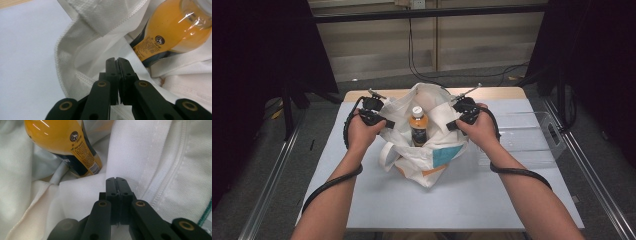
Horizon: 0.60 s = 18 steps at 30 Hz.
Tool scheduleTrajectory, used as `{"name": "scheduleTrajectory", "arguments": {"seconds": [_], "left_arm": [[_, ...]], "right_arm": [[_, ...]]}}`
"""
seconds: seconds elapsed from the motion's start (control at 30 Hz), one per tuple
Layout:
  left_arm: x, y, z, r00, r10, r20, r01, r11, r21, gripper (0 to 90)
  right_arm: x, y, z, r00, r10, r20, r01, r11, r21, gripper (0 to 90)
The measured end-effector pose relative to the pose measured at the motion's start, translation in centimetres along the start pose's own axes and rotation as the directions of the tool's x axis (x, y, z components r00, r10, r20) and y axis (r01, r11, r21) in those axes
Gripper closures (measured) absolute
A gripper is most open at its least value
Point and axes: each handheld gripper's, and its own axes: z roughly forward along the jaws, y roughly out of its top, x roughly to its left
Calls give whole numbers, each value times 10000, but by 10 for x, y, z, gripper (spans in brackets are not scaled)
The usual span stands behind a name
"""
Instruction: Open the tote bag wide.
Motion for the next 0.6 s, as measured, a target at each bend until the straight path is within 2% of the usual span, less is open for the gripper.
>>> {"name": "scheduleTrajectory", "arguments": {"seconds": [0.17,0.2,0.23,0.37,0.43,0.6], "left_arm": [[1,-5,2,9999,-77,-153,77,10000,23,882],[1,-6,4,9997,-193,-169,192,9998,-53,882],[3,-8,4,9998,-101,-145,102,9999,100,882],[5,-11,8,9991,-397,-136,397,9992,-35,885],[7,-12,7,9997,-201,-130,203,9997,139,885],[7,-15,10,9994,-313,-123,314,9994,145,885]], "right_arm": [[-2,-3,1,9999,139,30,-139,9999,73,900],[-2,-4,1,9999,153,41,-153,9999,73,900],[-3,-5,2,9999,127,36,-127,9999,31,900],[-5,-8,5,9993,329,201,-332,9993,177,900],[-6,-8,6,9994,275,188,-278,9995,132,900],[-7,-10,8,9994,293,181,-297,9994,186,900]]}}
